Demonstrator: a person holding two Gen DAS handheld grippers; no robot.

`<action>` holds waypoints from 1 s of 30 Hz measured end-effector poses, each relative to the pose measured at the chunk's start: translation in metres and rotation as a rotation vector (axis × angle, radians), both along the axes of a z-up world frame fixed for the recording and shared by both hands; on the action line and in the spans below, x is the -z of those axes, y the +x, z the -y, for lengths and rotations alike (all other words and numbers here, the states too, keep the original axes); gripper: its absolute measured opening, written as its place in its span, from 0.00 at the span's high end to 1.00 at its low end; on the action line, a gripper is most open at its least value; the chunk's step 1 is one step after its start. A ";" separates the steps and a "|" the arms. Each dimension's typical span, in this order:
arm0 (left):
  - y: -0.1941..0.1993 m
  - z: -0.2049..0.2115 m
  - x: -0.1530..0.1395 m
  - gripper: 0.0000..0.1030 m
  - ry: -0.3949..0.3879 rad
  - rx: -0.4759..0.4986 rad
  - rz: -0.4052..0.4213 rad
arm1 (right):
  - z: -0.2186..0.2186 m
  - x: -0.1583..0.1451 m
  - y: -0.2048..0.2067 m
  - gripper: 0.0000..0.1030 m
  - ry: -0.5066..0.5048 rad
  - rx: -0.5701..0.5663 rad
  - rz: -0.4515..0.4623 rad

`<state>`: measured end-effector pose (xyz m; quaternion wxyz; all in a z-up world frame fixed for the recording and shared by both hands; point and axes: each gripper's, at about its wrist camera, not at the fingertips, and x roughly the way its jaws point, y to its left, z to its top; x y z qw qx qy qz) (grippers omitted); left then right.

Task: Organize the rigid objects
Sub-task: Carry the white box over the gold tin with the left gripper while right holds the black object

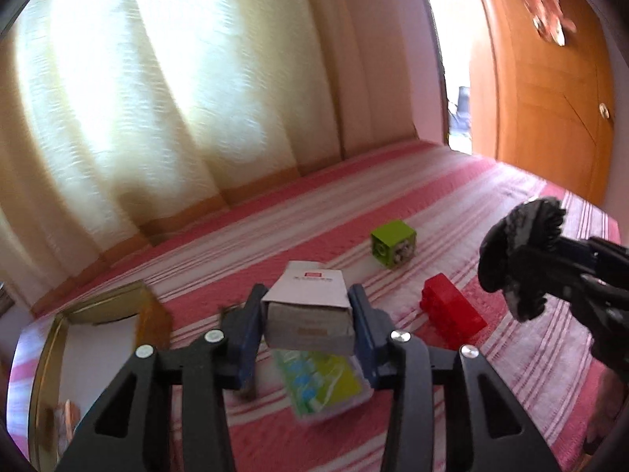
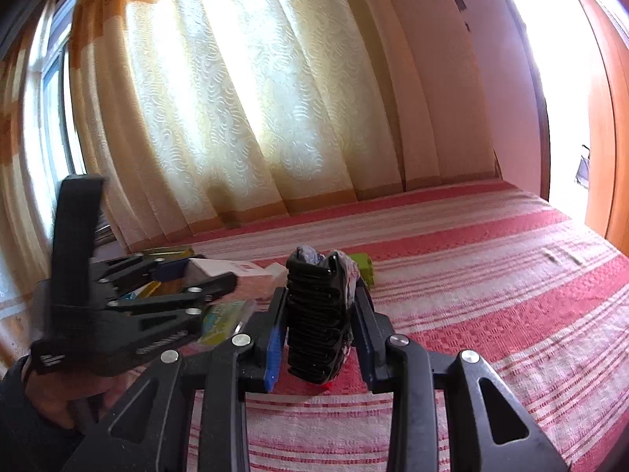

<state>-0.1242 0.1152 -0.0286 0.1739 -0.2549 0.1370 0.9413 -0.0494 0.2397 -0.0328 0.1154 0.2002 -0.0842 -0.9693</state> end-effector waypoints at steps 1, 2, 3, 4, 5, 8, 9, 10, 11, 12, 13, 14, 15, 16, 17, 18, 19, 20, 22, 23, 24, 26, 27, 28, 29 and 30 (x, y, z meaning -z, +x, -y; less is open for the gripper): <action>0.006 0.007 -0.002 0.60 0.017 -0.018 -0.014 | 0.002 -0.001 0.000 0.67 0.006 -0.003 -0.007; 0.013 0.016 -0.002 0.60 0.041 -0.041 -0.024 | 0.004 -0.001 0.001 0.67 0.016 -0.006 -0.012; 0.015 0.021 -0.002 0.60 0.053 -0.053 -0.027 | 0.009 -0.002 0.000 0.67 0.030 -0.013 -0.017; 0.019 0.028 -0.002 0.60 0.067 -0.071 -0.032 | 0.011 -0.002 0.000 0.67 0.036 -0.019 -0.021; 0.024 0.036 -0.002 0.60 0.085 -0.093 -0.039 | 0.015 -0.003 -0.001 0.67 0.042 -0.028 -0.028; 0.033 0.050 -0.002 0.60 0.118 -0.130 -0.060 | 0.024 -0.003 -0.002 0.67 0.061 -0.044 -0.040; 0.036 0.054 -0.001 0.60 0.125 -0.143 -0.068 | 0.027 -0.003 -0.002 0.67 0.066 -0.053 -0.047; 0.038 0.058 0.000 0.60 0.133 -0.150 -0.071 | 0.031 -0.003 -0.002 0.67 0.072 -0.061 -0.053; 0.040 0.062 0.000 0.60 0.141 -0.159 -0.074 | 0.034 -0.003 -0.002 0.67 0.074 -0.069 -0.057; 0.042 0.066 0.001 0.60 0.152 -0.169 -0.075 | 0.036 -0.003 -0.002 0.67 0.073 -0.077 -0.060; 0.044 0.070 0.000 0.60 0.162 -0.176 -0.077 | 0.040 -0.003 -0.001 0.67 0.076 -0.084 -0.064; 0.045 0.073 0.001 0.60 0.171 -0.182 -0.078 | 0.043 -0.004 -0.001 0.67 0.079 -0.091 -0.069; 0.047 0.076 0.001 0.60 0.177 -0.188 -0.079 | 0.046 -0.004 -0.001 0.67 0.082 -0.096 -0.073; 0.048 0.079 0.002 0.60 0.184 -0.193 -0.081 | 0.050 -0.004 0.000 0.67 0.086 -0.104 -0.078; 0.049 0.081 0.003 0.60 0.188 -0.198 -0.084 | 0.053 -0.004 0.000 0.67 0.091 -0.110 -0.083; 0.050 0.083 0.004 0.60 0.188 -0.206 -0.087 | 0.055 -0.004 -0.001 0.67 0.094 -0.113 -0.085; 0.051 0.085 0.004 0.60 0.188 -0.212 -0.088 | 0.058 -0.004 -0.001 0.67 0.097 -0.119 -0.088; 0.050 0.086 0.006 0.60 0.191 -0.214 -0.086 | 0.060 -0.004 -0.001 0.67 0.100 -0.124 -0.089; 0.052 0.089 0.008 0.60 0.202 -0.221 -0.084 | 0.065 -0.004 -0.002 0.67 0.104 -0.134 -0.092; 0.053 0.091 0.008 0.60 0.206 -0.224 -0.085 | 0.068 -0.003 -0.003 0.67 0.106 -0.139 -0.094; 0.054 0.092 0.007 0.60 0.209 -0.225 -0.086 | 0.070 -0.004 -0.002 0.67 0.107 -0.142 -0.097; 0.055 0.094 0.007 0.60 0.210 -0.232 -0.092 | 0.074 -0.004 -0.001 0.67 0.112 -0.150 -0.102; 0.055 0.095 0.007 0.60 0.209 -0.235 -0.094 | 0.076 -0.004 -0.001 0.67 0.112 -0.153 -0.104; 0.056 0.097 0.007 0.60 0.214 -0.238 -0.095 | 0.077 -0.004 -0.001 0.67 0.113 -0.155 -0.106; 0.057 0.098 0.007 0.60 0.218 -0.239 -0.097 | 0.079 -0.004 -0.001 0.67 0.114 -0.158 -0.109; 0.058 0.099 0.007 0.60 0.220 -0.240 -0.097 | 0.080 -0.004 -0.001 0.67 0.116 -0.161 -0.110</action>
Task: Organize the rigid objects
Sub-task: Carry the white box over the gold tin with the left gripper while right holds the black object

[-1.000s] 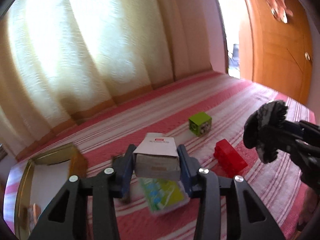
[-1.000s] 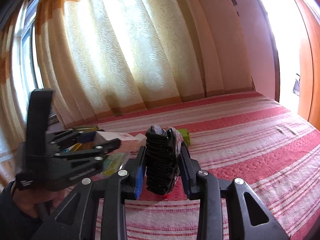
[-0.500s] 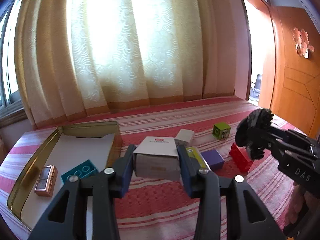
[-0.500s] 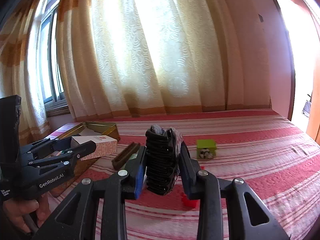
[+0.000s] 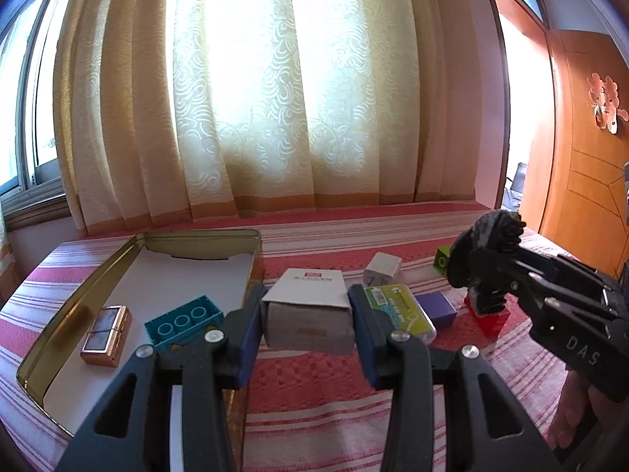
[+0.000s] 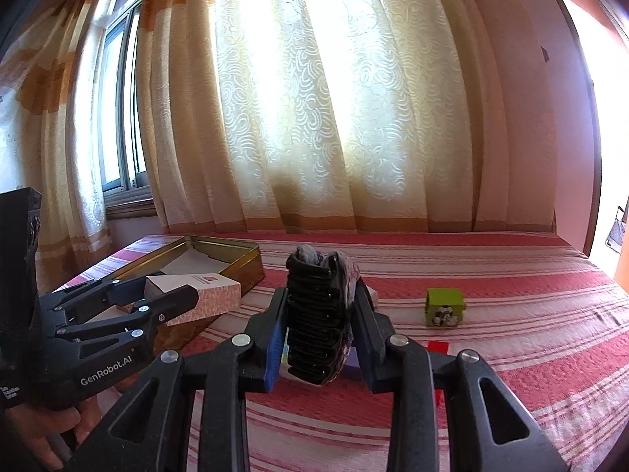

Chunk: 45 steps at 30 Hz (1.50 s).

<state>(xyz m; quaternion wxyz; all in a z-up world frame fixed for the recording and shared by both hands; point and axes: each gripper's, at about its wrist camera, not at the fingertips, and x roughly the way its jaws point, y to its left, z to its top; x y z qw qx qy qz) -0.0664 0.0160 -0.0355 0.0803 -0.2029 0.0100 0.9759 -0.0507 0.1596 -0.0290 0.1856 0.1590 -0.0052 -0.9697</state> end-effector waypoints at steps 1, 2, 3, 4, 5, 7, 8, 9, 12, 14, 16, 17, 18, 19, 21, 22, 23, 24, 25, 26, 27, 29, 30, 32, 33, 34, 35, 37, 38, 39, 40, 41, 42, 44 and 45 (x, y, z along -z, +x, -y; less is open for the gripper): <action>0.001 0.001 0.000 0.60 0.002 -0.001 -0.001 | 0.002 0.000 0.000 0.67 0.002 -0.003 -0.001; 0.001 0.002 -0.001 0.60 0.006 -0.003 -0.004 | 0.003 0.001 0.000 0.67 0.002 -0.005 -0.003; 0.002 0.003 -0.001 0.60 0.009 -0.004 -0.006 | 0.004 0.001 0.000 0.67 0.002 -0.007 -0.005; 0.003 0.004 -0.001 0.60 0.011 -0.007 -0.011 | 0.005 0.001 0.000 0.67 0.002 -0.010 -0.007; 0.004 0.005 -0.001 0.60 0.010 -0.009 -0.014 | 0.006 0.001 0.000 0.67 0.002 -0.012 -0.009; 0.007 0.007 -0.002 0.60 0.008 -0.019 -0.029 | 0.008 0.001 0.001 0.67 0.000 -0.019 -0.016; 0.008 0.009 -0.003 0.60 0.006 -0.021 -0.035 | 0.009 0.001 0.001 0.67 0.001 -0.021 -0.018; 0.008 0.010 -0.003 0.60 0.005 -0.024 -0.039 | 0.010 0.001 0.002 0.67 0.002 -0.024 -0.020; 0.011 0.013 -0.003 0.60 0.009 -0.034 -0.049 | 0.014 0.002 0.003 0.67 0.006 -0.031 -0.025; 0.012 0.016 -0.003 0.60 0.015 -0.040 -0.055 | 0.016 0.002 0.004 0.67 0.007 -0.036 -0.027; 0.013 0.019 -0.003 0.60 0.022 -0.047 -0.058 | 0.019 0.001 0.004 0.67 0.009 -0.043 -0.031; 0.014 0.020 -0.002 0.60 0.025 -0.048 -0.058 | 0.021 0.001 0.004 0.67 0.011 -0.046 -0.032; 0.014 0.021 -0.002 0.60 0.027 -0.051 -0.059 | 0.023 0.001 0.005 0.67 0.014 -0.050 -0.033; 0.014 0.022 -0.002 0.60 0.029 -0.053 -0.060 | 0.024 0.001 0.006 0.67 0.015 -0.054 -0.033; 0.014 0.025 -0.001 0.60 0.034 -0.055 -0.060 | 0.028 0.001 0.006 0.67 0.017 -0.063 -0.034; 0.015 0.026 -0.001 0.60 0.036 -0.058 -0.062 | 0.029 0.000 0.006 0.67 0.017 -0.066 -0.034; 0.016 0.027 -0.001 0.60 0.037 -0.059 -0.063 | 0.030 0.000 0.006 0.67 0.018 -0.069 -0.034; 0.017 0.028 -0.001 0.60 0.038 -0.061 -0.063 | 0.032 0.000 0.007 0.67 0.018 -0.073 -0.036; 0.017 0.029 -0.002 0.60 0.039 -0.062 -0.064 | 0.033 0.000 0.007 0.67 0.019 -0.076 -0.036; 0.018 0.030 -0.002 0.60 0.039 -0.065 -0.066 | 0.035 0.000 0.008 0.67 0.021 -0.078 -0.037; 0.019 0.031 -0.002 0.60 0.038 -0.068 -0.069 | 0.037 0.000 0.008 0.67 0.023 -0.081 -0.038; 0.019 0.032 -0.003 0.60 0.038 -0.071 -0.070 | 0.040 0.000 0.008 0.67 0.025 -0.089 -0.038; 0.020 0.033 -0.002 0.60 0.039 -0.074 -0.071 | 0.041 0.000 0.009 0.67 0.026 -0.092 -0.039; 0.021 0.036 -0.002 0.60 0.042 -0.078 -0.074 | 0.044 0.000 0.010 0.67 0.028 -0.099 -0.039; 0.021 0.037 -0.003 0.60 0.043 -0.080 -0.074 | 0.046 0.000 0.010 0.67 0.028 -0.103 -0.040; 0.021 0.038 -0.003 0.60 0.044 -0.084 -0.074 | 0.047 -0.001 0.010 0.67 0.028 -0.106 -0.041; 0.022 0.039 -0.004 0.60 0.043 -0.087 -0.076 | 0.049 -0.001 0.011 0.67 0.029 -0.109 -0.041; 0.023 0.041 -0.004 0.60 0.042 -0.092 -0.078 | 0.052 -0.001 0.011 0.67 0.030 -0.115 -0.041; 0.023 0.043 -0.004 0.60 0.042 -0.096 -0.079 | 0.053 -0.001 0.011 0.67 0.031 -0.119 -0.041; 0.024 0.044 -0.004 0.60 0.042 -0.098 -0.080 | 0.054 -0.001 0.011 0.67 0.031 -0.124 -0.041; 0.024 0.045 -0.004 0.60 0.044 -0.100 -0.080 | 0.055 -0.001 0.011 0.67 0.032 -0.127 -0.040; 0.024 0.047 -0.004 0.60 0.045 -0.103 -0.079 | 0.057 -0.001 0.012 0.67 0.034 -0.130 -0.040; 0.023 0.048 -0.004 0.60 0.046 -0.105 -0.079 | 0.058 -0.001 0.012 0.67 0.035 -0.133 -0.040; 0.024 0.050 -0.004 0.60 0.046 -0.109 -0.080 | 0.062 -0.001 0.012 0.67 0.036 -0.141 -0.039; 0.024 0.051 -0.004 0.60 0.046 -0.111 -0.079 | 0.063 -0.001 0.012 0.67 0.037 -0.145 -0.039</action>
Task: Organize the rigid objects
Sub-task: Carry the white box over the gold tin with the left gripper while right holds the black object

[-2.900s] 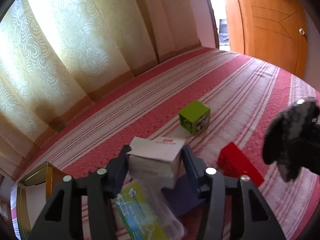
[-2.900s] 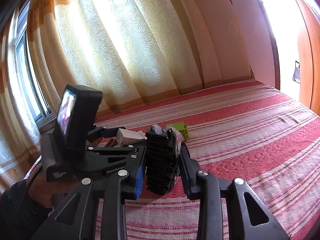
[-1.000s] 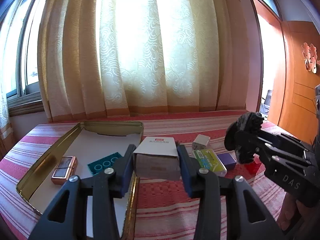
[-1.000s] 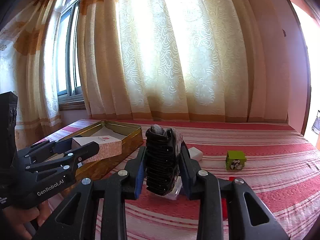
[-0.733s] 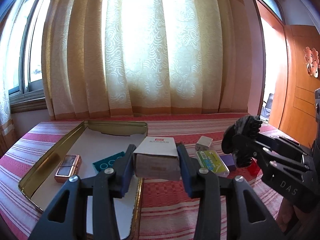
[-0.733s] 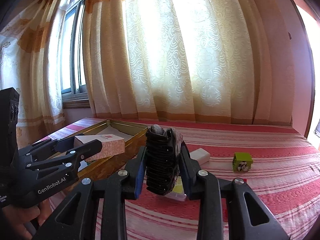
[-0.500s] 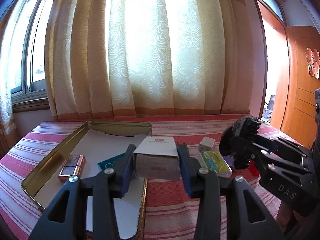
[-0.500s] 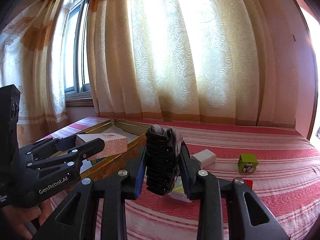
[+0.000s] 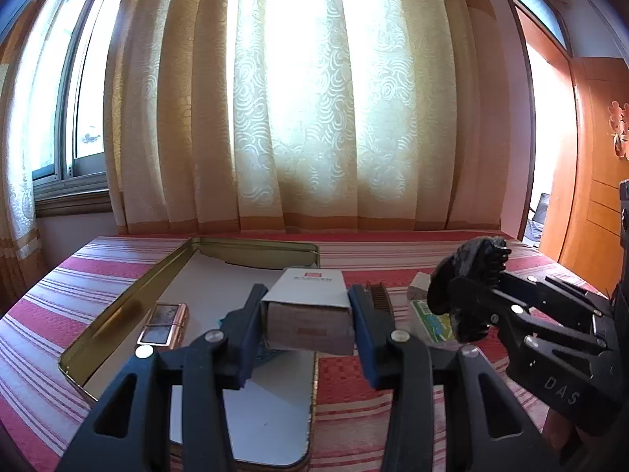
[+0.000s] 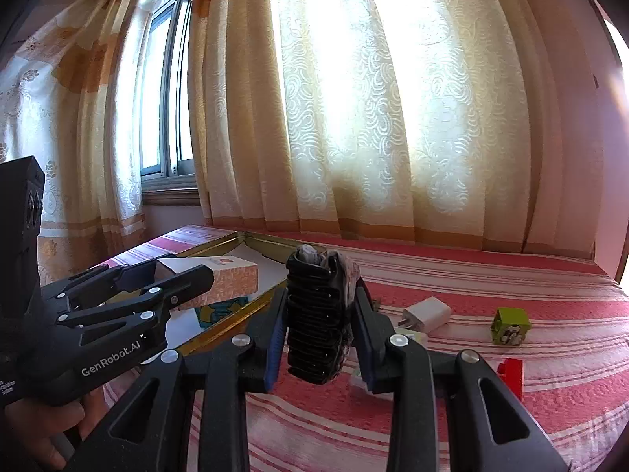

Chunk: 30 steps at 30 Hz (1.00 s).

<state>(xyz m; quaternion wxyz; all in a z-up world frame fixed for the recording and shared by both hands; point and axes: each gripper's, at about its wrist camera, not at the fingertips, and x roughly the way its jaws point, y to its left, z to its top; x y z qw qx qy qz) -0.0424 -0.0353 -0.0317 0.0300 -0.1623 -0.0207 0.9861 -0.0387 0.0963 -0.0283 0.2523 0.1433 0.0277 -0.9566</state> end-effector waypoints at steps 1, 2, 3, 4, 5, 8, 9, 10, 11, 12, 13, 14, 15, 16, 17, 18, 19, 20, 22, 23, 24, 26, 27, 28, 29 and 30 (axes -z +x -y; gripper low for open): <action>0.000 0.002 0.000 0.60 0.001 -0.002 0.001 | 0.001 0.000 0.000 0.67 0.001 -0.003 0.000; 0.000 0.004 0.000 0.60 0.000 -0.005 0.002 | 0.003 0.000 0.000 0.67 0.002 -0.007 0.000; 0.000 0.005 0.000 0.60 0.001 -0.007 0.003 | 0.005 0.000 0.000 0.67 0.003 -0.010 0.000; 0.000 0.007 0.000 0.60 0.003 -0.010 0.004 | 0.007 0.000 0.001 0.67 0.005 -0.014 -0.001; 0.001 0.008 0.000 0.60 0.004 -0.012 0.004 | 0.010 0.000 0.001 0.67 0.007 -0.020 -0.002; 0.002 0.013 0.000 0.60 0.009 -0.017 0.003 | 0.014 0.000 0.003 0.67 0.010 -0.029 -0.005; 0.002 0.014 0.000 0.60 0.012 -0.018 0.002 | 0.015 0.000 0.004 0.67 0.011 -0.033 -0.005; 0.002 0.015 0.000 0.60 0.013 -0.019 0.002 | 0.016 0.001 0.004 0.67 0.011 -0.034 -0.005; 0.002 0.016 0.000 0.60 0.014 -0.021 0.001 | 0.017 0.001 0.004 0.67 0.012 -0.036 -0.005; 0.003 0.017 0.000 0.60 0.016 -0.023 0.000 | 0.017 0.001 0.004 0.67 0.012 -0.038 -0.005; 0.003 0.018 0.001 0.60 0.018 -0.025 -0.001 | 0.018 0.001 0.004 0.67 0.012 -0.040 -0.004; 0.003 0.019 0.001 0.60 0.019 -0.027 -0.001 | 0.019 0.001 0.004 0.67 0.013 -0.042 -0.004; 0.003 0.020 0.001 0.60 0.020 -0.030 -0.002 | 0.020 0.001 0.003 0.67 0.013 -0.044 -0.004; 0.004 0.021 0.001 0.60 0.019 -0.033 -0.001 | 0.021 0.001 0.003 0.67 0.014 -0.047 -0.003; 0.003 0.022 0.001 0.60 0.019 -0.037 0.000 | 0.022 0.001 0.003 0.67 0.015 -0.048 -0.003; 0.003 0.024 0.001 0.60 0.025 -0.041 0.001 | 0.024 0.001 0.003 0.67 0.017 -0.052 -0.003; 0.003 0.026 0.001 0.60 0.029 -0.042 0.002 | 0.025 0.001 0.003 0.67 0.018 -0.053 -0.004; 0.003 0.028 0.001 0.60 0.033 -0.044 0.005 | 0.026 0.001 0.003 0.67 0.018 -0.056 -0.005; 0.004 0.029 0.002 0.60 0.036 -0.046 0.003 | 0.028 0.001 0.005 0.67 0.019 -0.063 -0.008; 0.005 0.030 0.002 0.60 0.034 -0.046 0.002 | 0.029 0.001 0.005 0.67 0.019 -0.065 -0.008; 0.005 0.030 0.002 0.60 0.033 -0.047 0.002 | 0.030 0.001 0.004 0.67 0.019 -0.066 -0.008; 0.006 0.030 0.002 0.60 0.033 -0.050 0.000 | 0.032 0.002 0.004 0.67 0.018 -0.071 -0.005; 0.006 0.031 0.002 0.60 0.033 -0.052 0.000 | 0.033 0.001 0.004 0.67 0.018 -0.074 -0.004; 0.005 0.032 0.002 0.60 0.034 -0.055 0.001 | 0.035 0.001 0.003 0.67 0.018 -0.077 -0.003; 0.005 0.034 0.002 0.60 0.037 -0.057 0.003 | 0.036 0.001 0.003 0.67 0.018 -0.081 -0.003; 0.005 0.035 0.002 0.60 0.039 -0.060 0.005 | 0.038 0.002 0.003 0.67 0.019 -0.085 -0.002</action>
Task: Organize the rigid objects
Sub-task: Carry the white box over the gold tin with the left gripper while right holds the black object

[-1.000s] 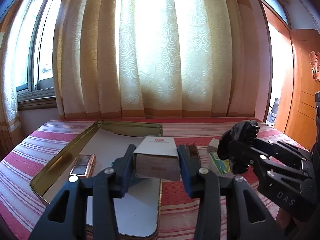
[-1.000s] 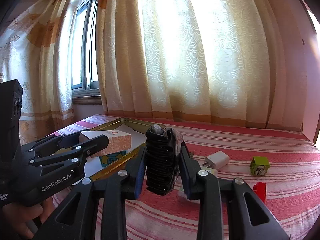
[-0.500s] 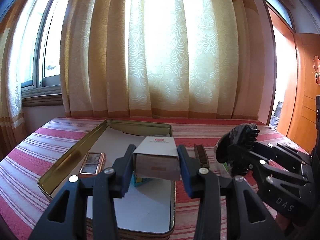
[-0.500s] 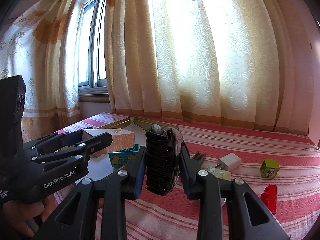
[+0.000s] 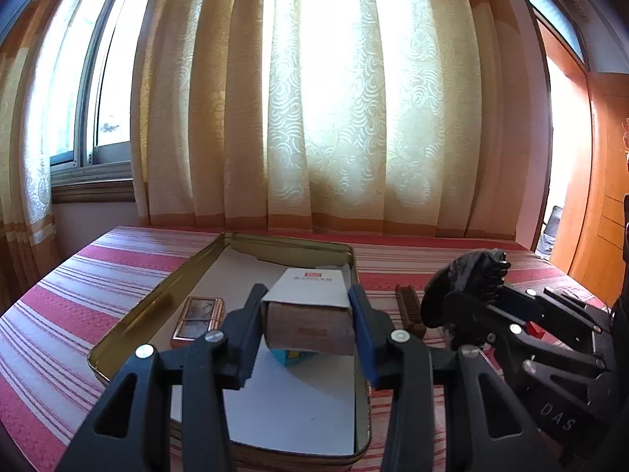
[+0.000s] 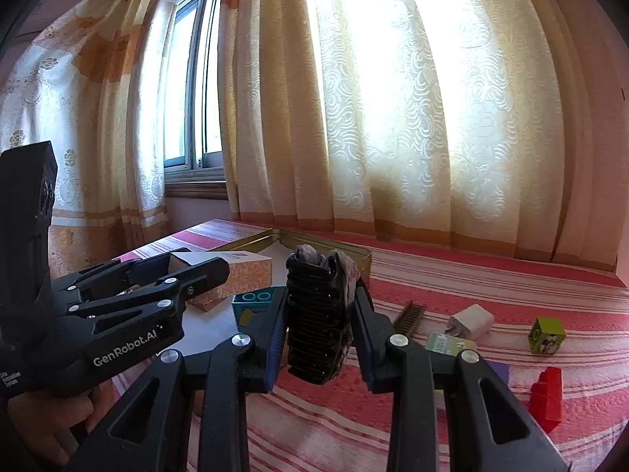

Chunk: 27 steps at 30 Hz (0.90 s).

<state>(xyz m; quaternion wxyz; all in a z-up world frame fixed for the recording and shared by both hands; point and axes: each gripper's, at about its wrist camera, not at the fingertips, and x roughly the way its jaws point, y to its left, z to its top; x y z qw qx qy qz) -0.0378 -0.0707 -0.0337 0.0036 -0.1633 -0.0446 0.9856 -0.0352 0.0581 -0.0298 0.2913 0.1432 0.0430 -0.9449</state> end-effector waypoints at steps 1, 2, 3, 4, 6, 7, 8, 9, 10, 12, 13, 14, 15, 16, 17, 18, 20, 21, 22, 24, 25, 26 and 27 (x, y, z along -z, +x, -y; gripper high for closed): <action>0.000 0.002 0.000 0.60 0.002 -0.002 0.000 | 0.002 0.000 0.000 0.67 0.001 -0.005 0.000; 0.001 0.003 0.000 0.60 0.003 -0.003 -0.001 | 0.004 0.000 0.001 0.67 0.003 -0.008 0.000; 0.001 0.004 0.000 0.60 0.003 -0.004 -0.001 | 0.005 0.000 0.001 0.67 0.003 -0.011 -0.001; 0.001 0.005 0.000 0.60 0.005 -0.005 -0.001 | 0.006 0.000 0.001 0.67 0.003 -0.014 -0.001; 0.002 0.007 0.000 0.60 0.007 -0.007 -0.002 | 0.008 -0.001 0.001 0.67 0.005 -0.017 0.000; 0.002 0.009 0.000 0.60 0.009 -0.008 -0.001 | 0.010 -0.001 0.001 0.67 0.005 -0.019 0.000; 0.002 0.010 0.000 0.60 0.011 -0.009 0.000 | 0.011 -0.001 0.001 0.67 0.006 -0.022 0.001; 0.002 0.011 0.000 0.60 0.013 -0.009 0.000 | 0.012 0.000 0.001 0.67 0.007 -0.024 0.003; 0.001 0.013 0.000 0.60 0.014 -0.008 0.002 | 0.013 0.000 0.000 0.67 0.008 -0.027 0.005; 0.001 0.015 0.000 0.60 0.016 -0.010 0.003 | 0.016 0.000 0.000 0.67 0.010 -0.033 0.009; 0.001 0.015 0.000 0.60 0.016 -0.012 0.002 | 0.018 0.001 0.000 0.67 0.012 -0.037 0.011; 0.002 0.016 0.000 0.60 0.014 -0.016 0.001 | 0.020 0.001 -0.001 0.67 0.013 -0.035 0.011; 0.002 0.017 0.000 0.60 0.009 -0.021 0.000 | 0.022 0.001 -0.002 0.67 0.015 -0.038 0.012; 0.002 0.017 0.000 0.60 0.006 -0.023 0.000 | 0.024 0.001 -0.002 0.67 0.017 -0.042 0.013; 0.002 0.019 0.000 0.60 0.004 -0.026 0.000 | 0.025 0.001 -0.002 0.67 0.018 -0.044 0.014; 0.002 0.020 0.000 0.60 0.004 -0.026 0.001 | 0.027 0.001 -0.003 0.67 0.019 -0.047 0.015; 0.001 0.022 0.000 0.60 0.004 -0.031 0.004 | 0.029 0.002 -0.003 0.67 0.019 -0.052 0.017; 0.001 0.023 0.000 0.60 0.004 -0.033 0.005 | 0.030 0.002 -0.003 0.67 0.019 -0.053 0.018; 0.001 0.025 0.000 0.60 0.006 -0.034 0.005 | 0.031 0.002 -0.004 0.67 0.019 -0.055 0.019; 0.001 0.027 0.001 0.60 0.007 -0.038 0.007 | 0.033 0.002 -0.005 0.67 0.019 -0.059 0.021; 0.001 0.027 0.001 0.60 0.006 -0.038 0.007 | 0.035 0.002 -0.005 0.67 0.019 -0.062 0.022; 0.001 0.028 0.001 0.60 0.005 -0.038 0.008 | 0.036 0.003 -0.005 0.67 0.020 -0.064 0.023; 0.000 0.028 0.001 0.60 0.004 -0.039 0.009 | 0.037 0.003 -0.005 0.67 0.021 -0.067 0.023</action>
